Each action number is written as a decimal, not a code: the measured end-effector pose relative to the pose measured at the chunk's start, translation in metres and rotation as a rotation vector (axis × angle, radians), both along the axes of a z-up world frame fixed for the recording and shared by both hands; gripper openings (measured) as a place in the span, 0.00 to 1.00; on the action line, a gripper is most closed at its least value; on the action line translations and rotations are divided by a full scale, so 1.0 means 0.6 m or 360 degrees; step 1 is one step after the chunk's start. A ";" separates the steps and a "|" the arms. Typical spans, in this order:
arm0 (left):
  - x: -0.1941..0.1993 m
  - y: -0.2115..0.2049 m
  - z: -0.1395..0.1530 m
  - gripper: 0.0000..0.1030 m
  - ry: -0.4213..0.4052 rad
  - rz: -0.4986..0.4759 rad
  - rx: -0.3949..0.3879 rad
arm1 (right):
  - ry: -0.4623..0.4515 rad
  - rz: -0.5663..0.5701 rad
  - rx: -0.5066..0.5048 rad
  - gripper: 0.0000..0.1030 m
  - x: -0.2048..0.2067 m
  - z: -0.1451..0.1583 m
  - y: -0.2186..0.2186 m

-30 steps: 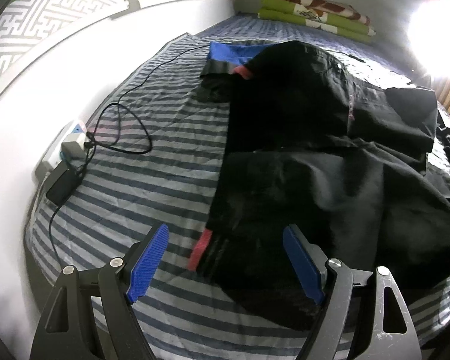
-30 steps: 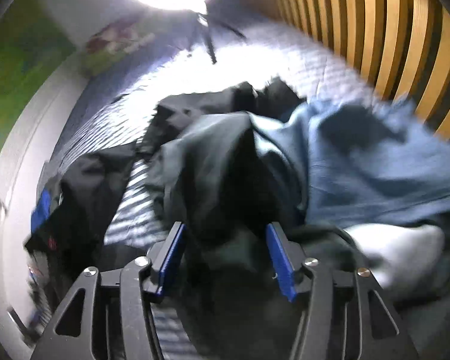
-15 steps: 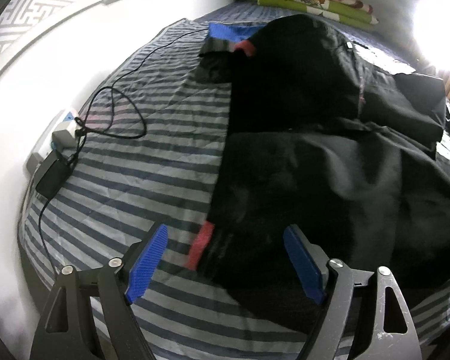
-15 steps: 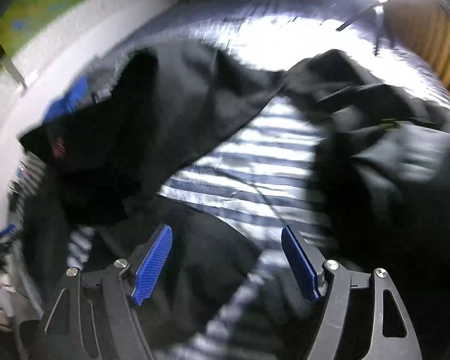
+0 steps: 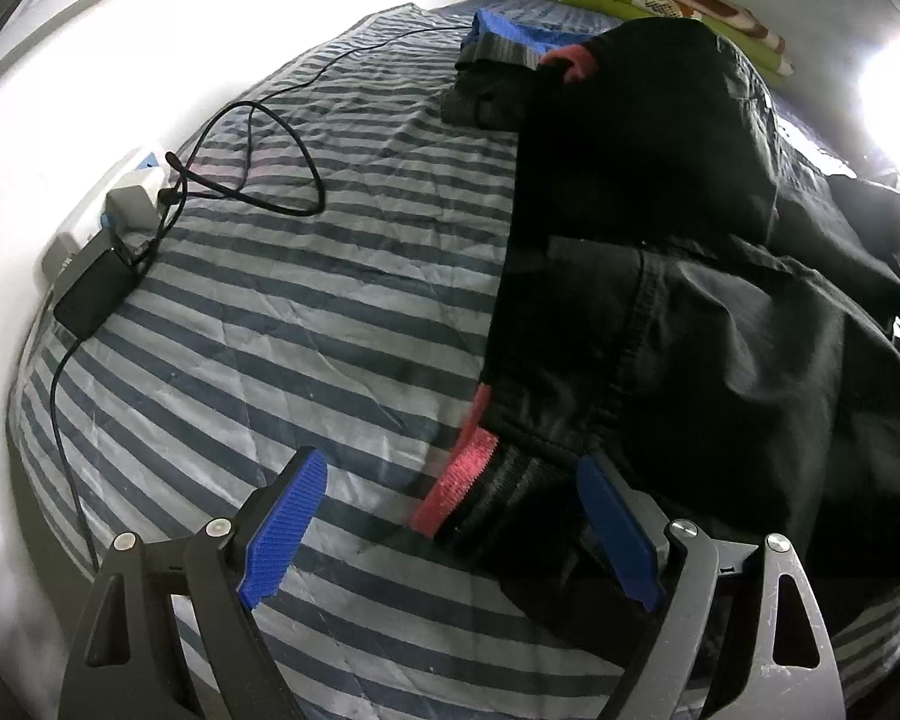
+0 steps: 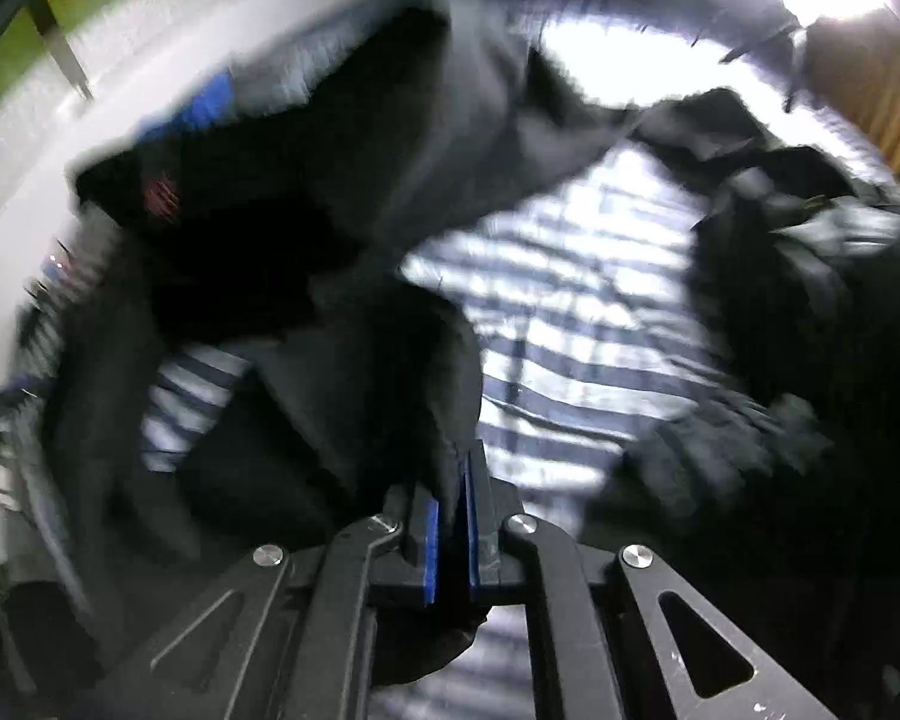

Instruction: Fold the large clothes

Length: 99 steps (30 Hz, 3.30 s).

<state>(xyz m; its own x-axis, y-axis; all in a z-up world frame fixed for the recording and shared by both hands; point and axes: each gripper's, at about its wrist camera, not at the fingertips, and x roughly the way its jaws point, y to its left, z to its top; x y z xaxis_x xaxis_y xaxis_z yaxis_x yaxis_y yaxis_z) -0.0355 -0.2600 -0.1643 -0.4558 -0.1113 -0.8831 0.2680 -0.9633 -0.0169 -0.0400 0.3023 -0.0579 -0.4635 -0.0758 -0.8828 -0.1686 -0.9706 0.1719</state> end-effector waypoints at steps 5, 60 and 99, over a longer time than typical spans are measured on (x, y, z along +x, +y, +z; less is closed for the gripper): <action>0.010 0.003 0.009 0.85 0.0024 -0.0012 0.0003 | 0.0277 -0.0303 -0.0135 0.05 0.161 0.149 0.037; -0.149 0.107 0.090 0.85 0.0109 -0.0270 -0.0136 | 0.0254 -0.0800 0.0438 0.03 0.058 0.087 0.155; 0.192 0.163 0.142 0.34 0.0001 -0.0240 0.0064 | -0.0229 0.0498 0.0518 0.02 0.296 0.104 -0.113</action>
